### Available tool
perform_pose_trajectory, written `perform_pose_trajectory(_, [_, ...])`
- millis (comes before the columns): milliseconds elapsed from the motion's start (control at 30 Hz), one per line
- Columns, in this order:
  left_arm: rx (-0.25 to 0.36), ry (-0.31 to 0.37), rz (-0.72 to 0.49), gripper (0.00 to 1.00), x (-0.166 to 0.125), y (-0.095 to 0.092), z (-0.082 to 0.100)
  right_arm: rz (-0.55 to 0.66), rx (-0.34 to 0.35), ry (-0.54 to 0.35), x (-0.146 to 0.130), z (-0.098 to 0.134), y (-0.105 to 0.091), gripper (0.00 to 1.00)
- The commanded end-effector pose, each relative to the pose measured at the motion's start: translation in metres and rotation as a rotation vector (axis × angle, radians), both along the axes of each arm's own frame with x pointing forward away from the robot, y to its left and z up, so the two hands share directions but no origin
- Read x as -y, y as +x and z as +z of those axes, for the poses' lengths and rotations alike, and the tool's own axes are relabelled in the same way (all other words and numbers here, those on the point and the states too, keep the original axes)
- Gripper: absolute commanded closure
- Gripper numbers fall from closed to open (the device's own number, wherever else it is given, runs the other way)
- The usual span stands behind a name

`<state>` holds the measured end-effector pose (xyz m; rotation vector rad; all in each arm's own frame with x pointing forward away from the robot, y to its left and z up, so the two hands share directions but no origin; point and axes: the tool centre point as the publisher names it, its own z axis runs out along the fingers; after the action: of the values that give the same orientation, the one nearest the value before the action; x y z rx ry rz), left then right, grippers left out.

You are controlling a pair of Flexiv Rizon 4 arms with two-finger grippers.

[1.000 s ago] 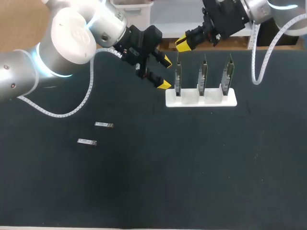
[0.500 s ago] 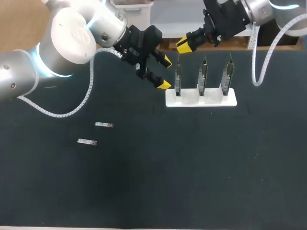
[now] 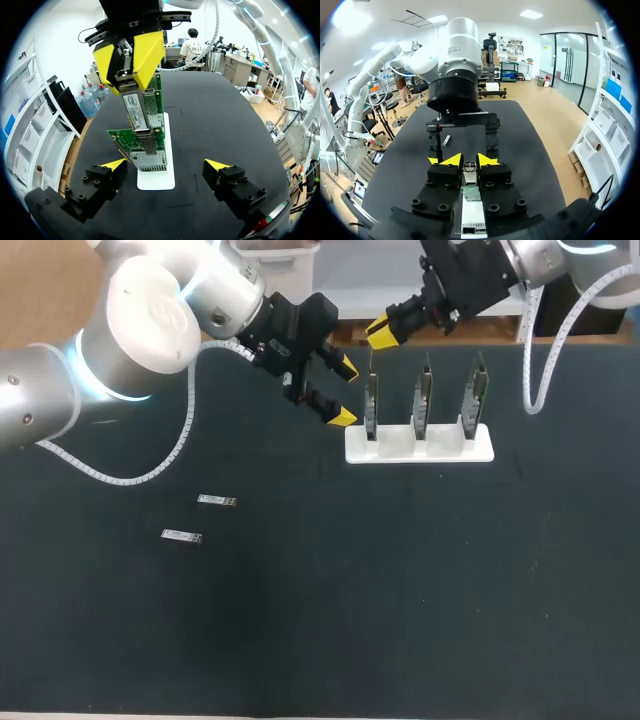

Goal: Pick up the optical module with the left hand, and insert it into the network port with the right hand.

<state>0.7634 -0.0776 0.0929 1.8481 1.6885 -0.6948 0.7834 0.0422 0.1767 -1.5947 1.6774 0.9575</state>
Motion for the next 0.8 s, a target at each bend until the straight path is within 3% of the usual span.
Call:
perform_pose_trajectory(33, [0.002,0.002,0.003,0.0,-0.0001,-0.0014,0.0004,0.0,-0.002,0.002,0.0019,0.0054,0.0009,1.0])
perform_pose_trajectory(800, [0.002,0.002,0.003,0.0,-0.0001,-0.0014,0.0004,0.015,-0.011,-0.022,-0.0005,-0.0023,-0.0016,1.0])
